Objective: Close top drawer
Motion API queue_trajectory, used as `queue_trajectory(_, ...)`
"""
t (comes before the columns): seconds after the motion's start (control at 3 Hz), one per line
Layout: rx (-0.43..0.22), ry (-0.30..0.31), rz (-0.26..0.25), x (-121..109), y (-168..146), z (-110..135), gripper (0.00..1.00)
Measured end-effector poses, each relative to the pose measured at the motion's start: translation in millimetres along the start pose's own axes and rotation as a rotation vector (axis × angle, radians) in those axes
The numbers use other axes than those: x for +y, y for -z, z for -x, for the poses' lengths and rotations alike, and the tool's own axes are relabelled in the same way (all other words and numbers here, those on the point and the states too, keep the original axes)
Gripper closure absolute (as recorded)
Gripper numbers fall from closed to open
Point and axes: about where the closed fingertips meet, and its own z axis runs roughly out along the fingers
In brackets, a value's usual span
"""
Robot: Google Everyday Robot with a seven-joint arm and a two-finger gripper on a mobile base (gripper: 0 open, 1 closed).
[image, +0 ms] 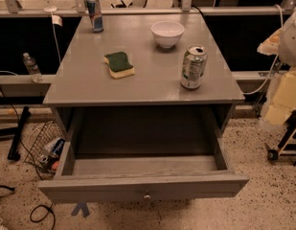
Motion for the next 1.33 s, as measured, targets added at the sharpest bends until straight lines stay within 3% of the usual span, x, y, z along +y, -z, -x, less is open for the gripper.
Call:
queue_trajectory(0.33, 0.0, 0.0, 0.0, 0.0, 0.0, 0.0, 0.0)
queue_trajectory(0.67, -0.021, 0.063, 0.018, 2.6, 0.2, -0.7, 0.0)
queue_trajectory(1.0, -0.078, 0.202, 0.082, 14.2, -3.7, -8.5, 0.0)
queue_trajectory(1.33, -0.07, 0.378, 0.109, 27.7, -16.3, -12.7, 0.0)
